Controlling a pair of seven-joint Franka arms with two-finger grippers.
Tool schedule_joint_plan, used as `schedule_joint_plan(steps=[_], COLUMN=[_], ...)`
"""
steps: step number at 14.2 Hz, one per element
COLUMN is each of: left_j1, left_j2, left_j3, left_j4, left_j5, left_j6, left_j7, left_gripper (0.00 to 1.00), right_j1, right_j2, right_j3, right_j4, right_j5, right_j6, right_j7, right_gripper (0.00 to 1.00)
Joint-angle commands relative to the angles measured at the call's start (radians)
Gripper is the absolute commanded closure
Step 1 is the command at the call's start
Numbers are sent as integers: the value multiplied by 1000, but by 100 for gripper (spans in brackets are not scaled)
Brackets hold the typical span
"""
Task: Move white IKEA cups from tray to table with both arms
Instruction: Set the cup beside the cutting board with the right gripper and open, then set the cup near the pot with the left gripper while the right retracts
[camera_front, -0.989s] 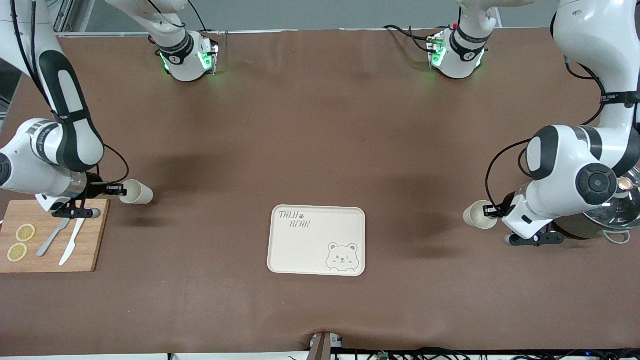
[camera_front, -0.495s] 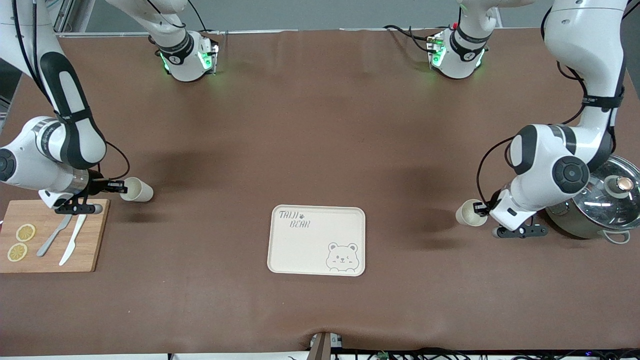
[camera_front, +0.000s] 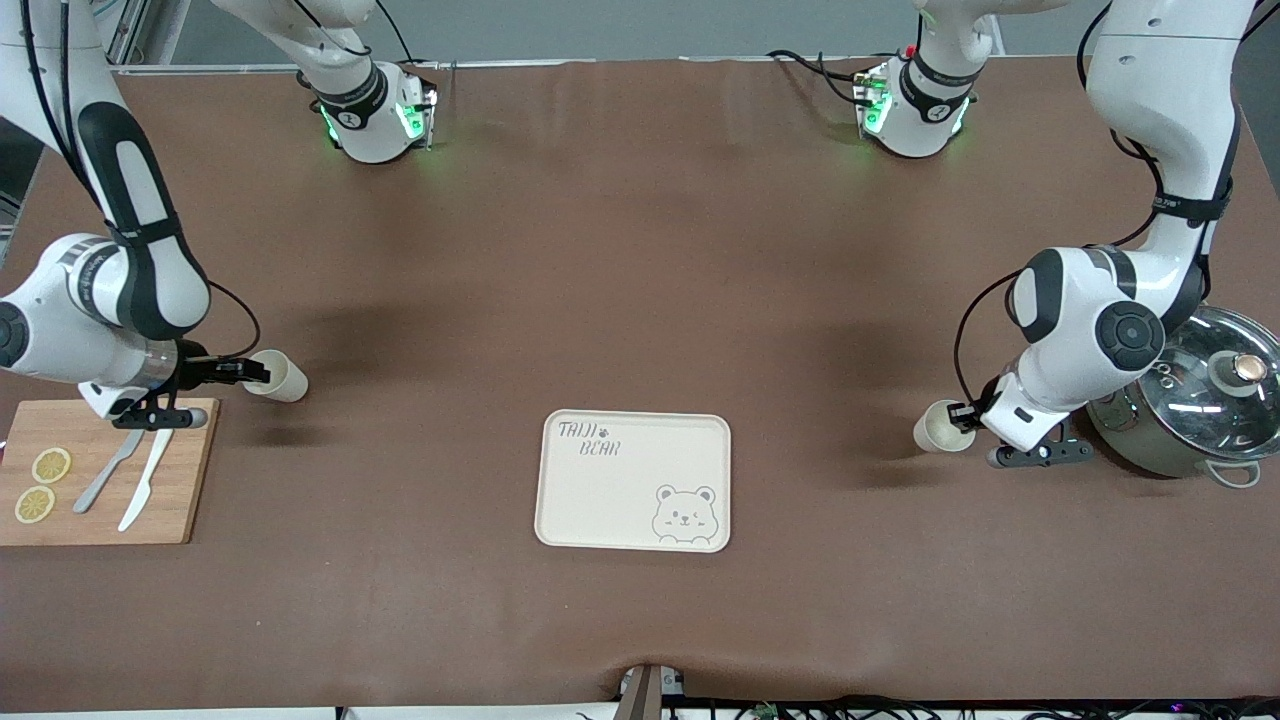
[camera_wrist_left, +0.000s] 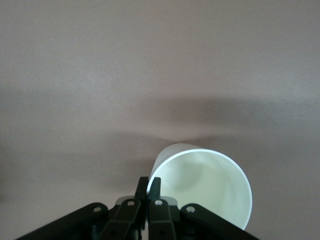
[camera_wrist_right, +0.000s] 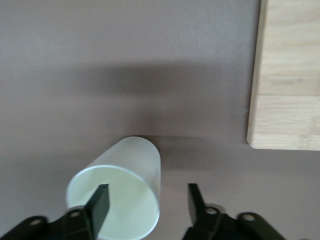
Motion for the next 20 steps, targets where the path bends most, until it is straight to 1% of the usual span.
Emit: schedule_joint_plan(steps=[1, 2, 3, 4, 5, 8, 9, 10, 11, 12, 13, 15, 16, 18, 19, 20], left_j1=[13, 9, 4, 1, 1, 4, 3, 3, 4, 4, 3, 4, 6, 3, 4, 6], left_j2=[19, 28, 33, 34, 31, -11, -34, -59, -83, -102, -113, -122, -133, -169, -186, -211], left_j3=[-8, -10, -8, -8, -8, -10, -10, -10, -10, -11, -17, -30, -31, -37, -48, -50], left_j4=[-16, -9, -5, 0, 4, 17, 20, 21, 32, 64, 122, 252, 298, 360, 380, 391], left_j5=[11, 11, 11, 14, 20, 25, 25, 25, 25, 25, 25, 19, 9, 8, 8, 8], left_j6=[52, 55, 55, 54, 54, 46, 37, 22, -6, -72, -168, -364, -435, -527, -570, -610], left_j7=[9, 9, 9, 10, 12, 46, 46, 46, 52, 64, 66, 58, 56, 37, 30, 32], left_gripper=[100, 94, 74, 32, 0, 0, 0, 0, 0, 0, 0, 0, 0, 0, 0, 0], right_j1=[-8, 8, 31, 45, 52, 77, 84, 91, 92, 92, 94, 89, 82, 92, 98, 110], right_j2=[-13, -11, -2, 1, 1, -3, -25, -73, -115, -167, -215, -305, -360, -469, -496, -519], right_j3=[13, 14, 14, 14, 14, 16, 19, 19, 19, 17, 16, 14, 13, 16, 23, 45], right_j4=[182, 241, 308, 354, 397, 529, 560, 566, 566, 559, 553, 501, 440, 312, 292, 283], right_j5=[-4, -7, -13, -14, -15, -62, -62, -54, -54, -57, -64, -67, -67, -70, -71, -88], right_j6=[-156, -222, -248, -265, -287, -307, -352, -424, -467, -507, -555, -593, -603, -594, -604, -609], right_j7=[6, 5, 0, 0, 5, 2, -1, 6, 8, 6, 5, 17, 53, 162, 248, 321], right_gripper=[0, 0, 0, 0, 0, 0, 0, 0, 0, 0, 0, 0, 0, 0, 0, 0])
